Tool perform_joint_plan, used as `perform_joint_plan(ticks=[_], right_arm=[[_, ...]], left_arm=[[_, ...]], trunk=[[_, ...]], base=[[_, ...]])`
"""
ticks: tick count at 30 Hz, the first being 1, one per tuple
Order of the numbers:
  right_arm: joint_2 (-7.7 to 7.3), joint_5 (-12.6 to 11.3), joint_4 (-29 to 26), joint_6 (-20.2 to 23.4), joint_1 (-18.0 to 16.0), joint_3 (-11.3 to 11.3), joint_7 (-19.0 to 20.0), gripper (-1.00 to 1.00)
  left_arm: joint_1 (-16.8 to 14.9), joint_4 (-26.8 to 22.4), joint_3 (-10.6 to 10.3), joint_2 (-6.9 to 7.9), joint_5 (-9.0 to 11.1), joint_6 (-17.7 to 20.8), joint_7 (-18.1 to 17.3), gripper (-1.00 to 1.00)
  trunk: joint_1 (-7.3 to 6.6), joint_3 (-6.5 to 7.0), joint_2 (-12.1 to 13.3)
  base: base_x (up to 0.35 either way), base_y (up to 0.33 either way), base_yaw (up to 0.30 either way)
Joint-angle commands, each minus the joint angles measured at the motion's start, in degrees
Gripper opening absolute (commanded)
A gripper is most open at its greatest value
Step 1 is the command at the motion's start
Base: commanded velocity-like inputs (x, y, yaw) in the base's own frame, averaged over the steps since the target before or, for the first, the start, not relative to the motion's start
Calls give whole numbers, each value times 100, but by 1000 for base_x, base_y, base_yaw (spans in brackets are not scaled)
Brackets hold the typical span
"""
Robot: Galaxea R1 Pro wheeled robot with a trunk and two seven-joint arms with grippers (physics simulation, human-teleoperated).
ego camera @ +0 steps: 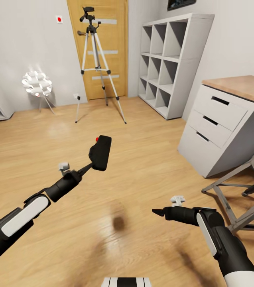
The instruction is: Attach the digital camera to the camera tripod in the bedroom.
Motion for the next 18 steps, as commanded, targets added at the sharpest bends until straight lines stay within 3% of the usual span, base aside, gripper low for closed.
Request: perform_joint_plan(ticks=[1, 3, 7, 12, 18], right_arm=[[0, -55, -2, 37, -3, -2, -17, 100], [0, -53, -2, 30, -3, -1, -17, 100], [0, -52, -2, 21, -3, 1, -16, 100], [0, -53, -2, 19, -3, -1, -16, 100], [0, -55, -2, 30, -3, -1, -15, 100]], left_arm=[[-7, 161, -13, 13, -53, 21, -271, -100], [-7, 304, -14, 16, -187, 21, -473, -100], [-7, 624, -14, 16, -727, 32, -1056, -100], [-7, 752, -14, 8, -1113, 247, -1460, -100], [-7, 777, -7, -5, -1172, 476, -1520, -100]], trunk=[[-3, 18, 0], [-9, 63, 2], [-19, 151, 8], [-32, 262, 14], [-47, 395, 22]], base=[[0, 0, 0], [0, 0, 0], [0, 0, 0], [0, 0, 0], [0, 0, 0]])
